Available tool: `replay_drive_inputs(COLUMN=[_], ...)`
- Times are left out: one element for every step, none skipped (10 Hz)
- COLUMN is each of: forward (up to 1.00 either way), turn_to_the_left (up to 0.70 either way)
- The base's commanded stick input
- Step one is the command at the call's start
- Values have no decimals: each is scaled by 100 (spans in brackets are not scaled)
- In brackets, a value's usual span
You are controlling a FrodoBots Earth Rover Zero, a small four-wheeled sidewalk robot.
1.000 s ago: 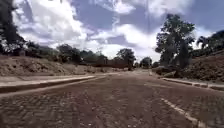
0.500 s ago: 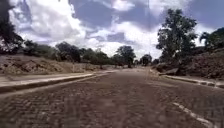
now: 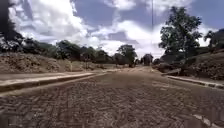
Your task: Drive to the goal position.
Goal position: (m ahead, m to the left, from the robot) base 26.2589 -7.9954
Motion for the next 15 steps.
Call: replay_drive_inputs(forward=[100,100,100,100,100,100,100,100,100,100,100,100,100,100,100], turn_to_the_left=[0,0,0,0,0,0,0,0,0,0,0,0,0,0,0])
